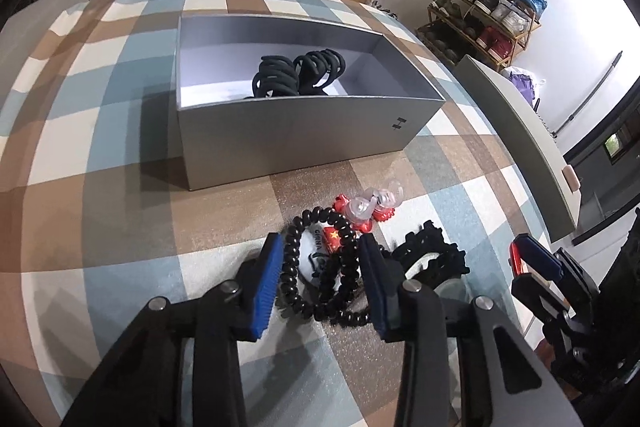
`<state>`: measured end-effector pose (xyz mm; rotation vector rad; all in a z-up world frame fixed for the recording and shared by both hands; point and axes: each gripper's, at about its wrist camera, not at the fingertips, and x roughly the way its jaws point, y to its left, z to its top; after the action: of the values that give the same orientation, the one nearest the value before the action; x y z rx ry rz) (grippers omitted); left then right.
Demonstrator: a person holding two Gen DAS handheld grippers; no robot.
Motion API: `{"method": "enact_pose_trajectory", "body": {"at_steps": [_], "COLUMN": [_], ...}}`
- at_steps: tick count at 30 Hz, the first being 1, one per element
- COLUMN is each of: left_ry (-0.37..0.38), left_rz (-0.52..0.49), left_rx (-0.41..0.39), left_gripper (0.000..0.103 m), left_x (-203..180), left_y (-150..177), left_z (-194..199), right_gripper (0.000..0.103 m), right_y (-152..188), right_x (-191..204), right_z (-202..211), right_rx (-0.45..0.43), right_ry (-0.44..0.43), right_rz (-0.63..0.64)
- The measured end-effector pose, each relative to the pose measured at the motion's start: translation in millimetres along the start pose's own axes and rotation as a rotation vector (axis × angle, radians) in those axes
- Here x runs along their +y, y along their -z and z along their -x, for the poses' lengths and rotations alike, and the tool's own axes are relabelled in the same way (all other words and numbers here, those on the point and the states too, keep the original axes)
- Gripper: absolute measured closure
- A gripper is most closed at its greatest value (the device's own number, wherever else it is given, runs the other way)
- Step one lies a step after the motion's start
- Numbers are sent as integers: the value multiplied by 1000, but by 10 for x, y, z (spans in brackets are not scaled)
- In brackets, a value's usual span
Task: Organize jewelry
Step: 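Carry the badge and bracelet over the grey box with both grippers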
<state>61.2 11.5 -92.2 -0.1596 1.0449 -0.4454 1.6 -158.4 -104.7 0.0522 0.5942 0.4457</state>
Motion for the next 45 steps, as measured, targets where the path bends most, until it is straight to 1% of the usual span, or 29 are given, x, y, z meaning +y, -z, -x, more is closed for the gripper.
{"method": "enact_pose_trajectory", "body": {"at_steps": [1, 2, 3, 5, 9, 13, 15, 17, 18, 23, 24, 25, 26, 28, 31, 35, 38, 40, 43, 45], "left_ry": [5, 14, 13, -3, 15, 15, -5, -15, -26, -10, -5, 3, 18, 25, 20, 38, 35, 40, 49, 56], "left_rz": [2, 4, 2, -9, -1, -4, -9, -23, -29, -29, -34, -32, -25, -22, -50, -72, -80, -73, -83, -103], "left_rx": [-4, -7, -7, -19, -12, 20, 49, 63, 68, 59, 56, 56, 57, 48, 31, 26, 7, -13, -52, -82], "left_gripper": [77, 87, 93, 93, 93, 93, 92, 88, 86, 86, 87, 92, 96, 97, 98, 98, 98, 98, 98, 98], "left_x": [3, 5, 5, 4, 12, -3, 7, -16, -22, -10, -6, 5, 16, 20, -42, -102, -116, -123, -168, -216], "left_y": [0, -1, -3, 2, 6, 9, 15, 31, 38, 41, 35, 37, 40, 53, 63, 67, 76, 71, 44, -29], "left_z": [17, 34, 44, 74, 60, -4, -63, -80, -88, -69, -71, -68, -68, -28, 46, 130, 208, 261, 389, 493], "right_gripper": [61, 61, 61, 61, 61, 61, 61, 61, 61, 61, 61, 61, 61, 61, 61, 60, 60, 60, 60, 61], "right_y": [-1, -1, -2, -3, -8, -12, -11, -15, -14, -10, -9, -8, -8, -8, -17, -48, -76, -109, -192, -268], "right_x": [-5, -8, -9, -3, 15, 21, 24, 23, 23, 21, 17, 16, 15, 10, -2, -14, -16, -13, -13, -14], "right_z": [-3, -4, -7, -9, -12, -11, -10, -16, -17, -16, -16, -18, -14, -4, 3, 6, 5, 5, 9, 4], "right_rx": [1, 2, 2, 4, 3, 1, 1, 2, 2, 2, 1, 2, 2, 0, -2, -5, -9, -13, -24, -32], "right_ry": [0, 0, 1, 0, -1, -4, -4, -6, -4, -3, -3, -3, -2, -1, -4, -12, -18, -20, -35, -56], "right_rz": [-3, -6, -8, -8, -2, -2, -4, -7, -6, -11, -14, -15, -14, -14, -22, -33, -40, -39, -40, -40]}}
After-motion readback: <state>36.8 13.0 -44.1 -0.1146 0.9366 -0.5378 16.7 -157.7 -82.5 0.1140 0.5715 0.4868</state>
